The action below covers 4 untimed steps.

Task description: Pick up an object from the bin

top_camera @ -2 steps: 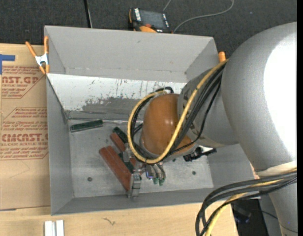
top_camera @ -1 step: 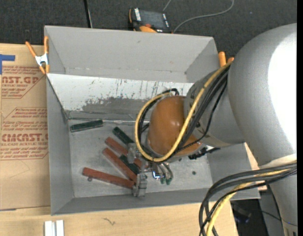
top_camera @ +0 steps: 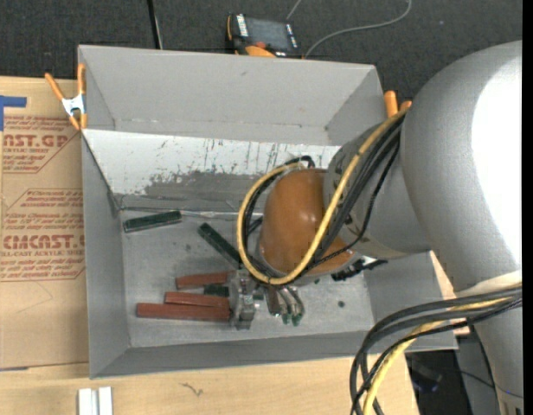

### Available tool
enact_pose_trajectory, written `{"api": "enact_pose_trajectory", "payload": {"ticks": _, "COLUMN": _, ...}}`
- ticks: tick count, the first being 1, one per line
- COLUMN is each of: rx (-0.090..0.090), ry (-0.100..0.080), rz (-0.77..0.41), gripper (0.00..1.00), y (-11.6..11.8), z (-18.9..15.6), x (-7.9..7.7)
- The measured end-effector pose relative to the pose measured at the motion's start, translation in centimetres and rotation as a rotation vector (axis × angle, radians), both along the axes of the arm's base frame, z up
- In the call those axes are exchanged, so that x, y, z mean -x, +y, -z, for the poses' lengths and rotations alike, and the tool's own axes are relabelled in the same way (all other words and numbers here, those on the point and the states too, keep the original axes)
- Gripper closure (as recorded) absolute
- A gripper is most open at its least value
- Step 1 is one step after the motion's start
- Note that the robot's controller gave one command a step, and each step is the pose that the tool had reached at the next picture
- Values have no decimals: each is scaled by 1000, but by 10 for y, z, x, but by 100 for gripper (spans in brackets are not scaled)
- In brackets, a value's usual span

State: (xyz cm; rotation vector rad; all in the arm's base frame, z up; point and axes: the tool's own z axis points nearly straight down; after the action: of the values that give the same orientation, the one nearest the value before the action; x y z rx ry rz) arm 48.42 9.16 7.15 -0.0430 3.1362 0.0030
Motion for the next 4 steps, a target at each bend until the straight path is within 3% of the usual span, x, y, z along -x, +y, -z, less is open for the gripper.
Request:
{"api": "enact_pose_trajectory", "payload": {"ticks": 1, "rx": 0, "ry": -4, "rz": 1, "gripper": 0, "y": 0, "z": 1, "x": -1}}
{"api": "enact_pose_trajectory", "payload": {"ticks": 2, "rx": 1, "ry": 4, "rz": 0, "gripper": 100, "y": -1, "z": 1, "x": 1}}
{"api": "enact_pose_trajectory", "payload": {"ticks": 3, "rx": 4, "ry": -3, "rz": -547, "gripper": 100, "y": -16, "z": -145, "x": -32}}
{"api": "enact_pose_trajectory", "payload": {"ticks": 4, "rx": 2, "ry": 2, "rz": -547, "gripper": 0, "y": -15, "z": -143, "x": -30}}
